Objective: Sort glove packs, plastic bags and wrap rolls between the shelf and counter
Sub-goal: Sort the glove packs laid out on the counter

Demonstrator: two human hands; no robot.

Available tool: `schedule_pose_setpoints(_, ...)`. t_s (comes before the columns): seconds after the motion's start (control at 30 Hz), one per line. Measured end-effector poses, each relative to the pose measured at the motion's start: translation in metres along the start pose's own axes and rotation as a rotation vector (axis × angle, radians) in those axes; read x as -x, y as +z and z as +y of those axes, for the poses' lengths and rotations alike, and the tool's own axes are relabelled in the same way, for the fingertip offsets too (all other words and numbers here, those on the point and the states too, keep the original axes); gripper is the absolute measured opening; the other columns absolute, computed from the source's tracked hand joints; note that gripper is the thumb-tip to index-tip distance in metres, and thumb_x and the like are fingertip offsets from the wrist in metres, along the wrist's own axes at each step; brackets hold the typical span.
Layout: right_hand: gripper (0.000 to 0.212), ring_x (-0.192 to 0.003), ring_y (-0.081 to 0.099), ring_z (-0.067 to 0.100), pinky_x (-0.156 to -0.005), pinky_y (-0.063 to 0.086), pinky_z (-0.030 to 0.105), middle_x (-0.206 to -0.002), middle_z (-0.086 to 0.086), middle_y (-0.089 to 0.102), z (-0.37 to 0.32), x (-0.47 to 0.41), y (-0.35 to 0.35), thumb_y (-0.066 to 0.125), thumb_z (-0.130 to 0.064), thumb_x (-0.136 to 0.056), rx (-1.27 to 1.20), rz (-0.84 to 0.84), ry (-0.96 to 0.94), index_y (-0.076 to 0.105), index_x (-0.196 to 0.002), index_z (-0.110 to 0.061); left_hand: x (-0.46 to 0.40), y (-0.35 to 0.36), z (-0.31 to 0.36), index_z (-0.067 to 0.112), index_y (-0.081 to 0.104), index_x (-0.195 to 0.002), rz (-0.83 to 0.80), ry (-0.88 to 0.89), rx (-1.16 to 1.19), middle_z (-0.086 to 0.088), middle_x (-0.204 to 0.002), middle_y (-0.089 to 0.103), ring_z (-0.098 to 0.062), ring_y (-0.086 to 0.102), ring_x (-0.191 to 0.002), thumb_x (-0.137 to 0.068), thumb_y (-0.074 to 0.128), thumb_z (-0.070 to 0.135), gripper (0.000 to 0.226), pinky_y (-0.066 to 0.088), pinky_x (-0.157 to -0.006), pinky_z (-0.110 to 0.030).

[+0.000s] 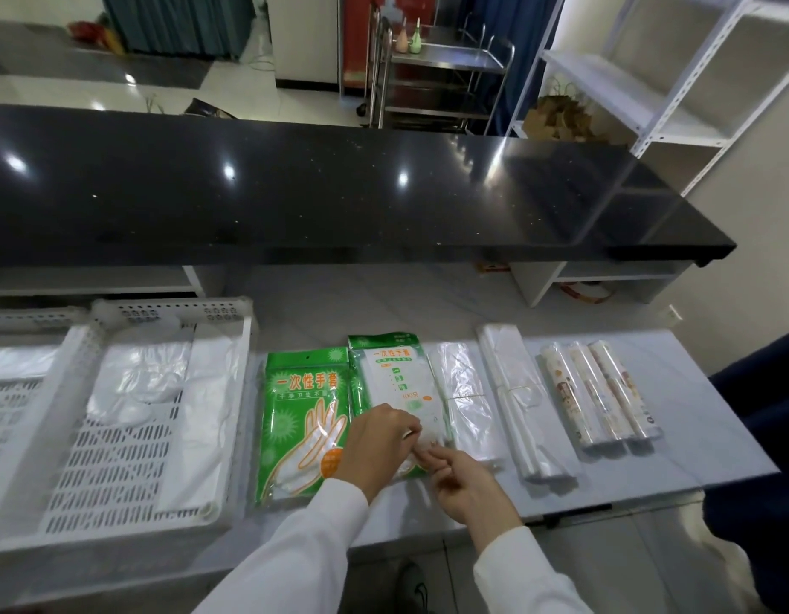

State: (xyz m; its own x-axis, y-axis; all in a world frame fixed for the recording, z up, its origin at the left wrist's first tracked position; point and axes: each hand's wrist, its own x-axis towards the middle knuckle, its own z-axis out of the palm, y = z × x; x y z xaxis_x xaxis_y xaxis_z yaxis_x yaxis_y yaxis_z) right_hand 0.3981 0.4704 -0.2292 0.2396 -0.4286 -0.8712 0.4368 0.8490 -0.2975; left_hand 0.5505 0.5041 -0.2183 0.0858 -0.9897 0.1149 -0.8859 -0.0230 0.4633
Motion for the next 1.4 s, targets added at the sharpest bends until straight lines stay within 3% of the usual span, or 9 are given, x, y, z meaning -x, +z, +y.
schedule_pose_setpoints(0.23, 0.012, -0.035, 0.057, 0.009, -0.032, 0.047, 0.017, -0.085, 0.02, 0.063, 0.008, -0.003, 0.01, 0.059, 0.005, -0.1, 0.03, 0.106, -0.088, 0.063, -0.112, 0.003, -0.005, -0.001, 0.001, 0.029, 0.078, -0.106, -0.02, 0.013, -0.024, 0.009, -0.107, 0.076, -0.014, 0.064, -0.102, -0.098, 0.063, 0.033, 0.018, 0.049, -0.083, -0.029)
schedule_pose_setpoints(0.47, 0.016, -0.047, 0.042, 0.01, -0.036, 0.035, 0.017, -0.072, 0.011, 0.06, 0.006, -0.004, 0.016, 0.069, 0.002, -0.091, 0.436, 0.249, -0.195, 0.069, -0.107, 0.0, -0.005, -0.001, 0.0, 0.029, 0.079, -0.105, 0.014, 0.001, -0.007, 0.01, -0.108, 0.077, -0.012, 0.066, -0.1, -0.097, 0.064, 0.034, 0.018, 0.049, -0.083, -0.026)
schedule_pose_setpoints(0.67, 0.007, -0.043, 0.044, 0.011, -0.038, 0.04, 0.02, -0.064, 0.009, 0.062, 0.0, -0.006, 0.013, 0.074, 0.0, -0.091, 0.524, 0.221, -0.253, 0.072, -0.098, 0.0, -0.004, -0.004, 0.002, 0.029, 0.08, -0.104, 0.038, -0.029, 0.009, 0.012, -0.108, 0.077, -0.009, 0.065, -0.1, -0.097, 0.064, 0.035, 0.018, 0.049, -0.082, -0.024)
schedule_pose_setpoints(0.73, 0.005, -0.055, 0.056, 0.017, -0.048, 0.053, 0.026, -0.074, 0.014, 0.069, -0.002, -0.006, 0.014, 0.074, 0.002, -0.09, 0.533, 0.208, -0.275, 0.073, -0.095, 0.0, -0.004, -0.005, 0.004, 0.029, 0.08, -0.107, 0.03, -0.04, 0.007, 0.012, -0.109, 0.077, -0.01, 0.065, -0.101, -0.097, 0.063, 0.036, 0.02, 0.05, -0.082, -0.026)
schedule_pose_setpoints(0.83, 0.007, -0.081, 0.069, 0.031, -0.08, 0.065, 0.043, -0.088, 0.018, 0.076, -0.003, -0.007, 0.014, 0.079, 0.004, -0.086, 0.54, 0.204, -0.297, 0.075, -0.09, -0.001, -0.004, -0.004, 0.005, 0.028, 0.079, -0.107, 0.036, -0.055, 0.018, 0.012, -0.109, 0.077, -0.01, 0.064, -0.101, -0.097, 0.062, 0.035, 0.021, 0.049, -0.082, -0.027)
schedule_pose_setpoints(1.1, 0.025, -0.098, 0.074, 0.032, -0.098, 0.06, 0.049, -0.102, 0.011, 0.077, -0.002, -0.014, 0.016, 0.09, -0.013, -0.08, 0.586, 0.283, -0.385, 0.073, -0.098, -0.007, -0.004, -0.002, 0.014, 0.029, 0.078, -0.109, 0.068, -0.136, 0.023, 0.01, -0.11, 0.075, -0.012, 0.065, -0.102, -0.099, 0.061, 0.036, 0.02, 0.052, -0.084, -0.028)
schedule_pose_setpoints(1.17, 0.027, -0.102, 0.073, 0.032, -0.098, 0.06, 0.048, -0.107, 0.011, 0.076, -0.001, -0.014, 0.017, 0.089, -0.015, -0.081, 0.561, 0.298, -0.374, 0.071, -0.1, -0.01, -0.005, -0.001, 0.015, 0.029, 0.077, -0.108, 0.086, -0.138, 0.029, 0.011, -0.109, 0.075, -0.011, 0.064, -0.101, -0.1, 0.061, 0.037, 0.021, 0.051, -0.083, -0.026)
schedule_pose_setpoints(1.3, 0.025, -0.087, 0.072, 0.033, -0.072, 0.061, 0.038, -0.104, 0.02, 0.076, 0.001, -0.013, 0.023, 0.085, -0.003, -0.083, 0.253, 0.237, -0.332, 0.069, -0.102, -0.005, -0.006, 0.0, 0.018, 0.031, 0.077, -0.109, 0.082, -0.153, 0.028, 0.012, -0.108, 0.074, -0.011, 0.063, -0.099, -0.1, 0.057, 0.042, 0.024, 0.053, -0.082, -0.03)
schedule_pose_setpoints(1.4, 0.022, -0.094, 0.072, 0.038, -0.09, 0.061, 0.049, -0.099, 0.018, 0.074, 0.005, -0.014, 0.029, 0.082, 0.001, -0.084, 0.065, 0.205, -0.314, 0.069, -0.101, -0.005, -0.008, 0.0, 0.018, 0.03, 0.078, -0.107, 0.103, -0.166, 0.058, 0.013, -0.106, 0.075, -0.009, 0.063, -0.097, -0.1, 0.06, 0.041, 0.022, 0.052, -0.081, -0.028)
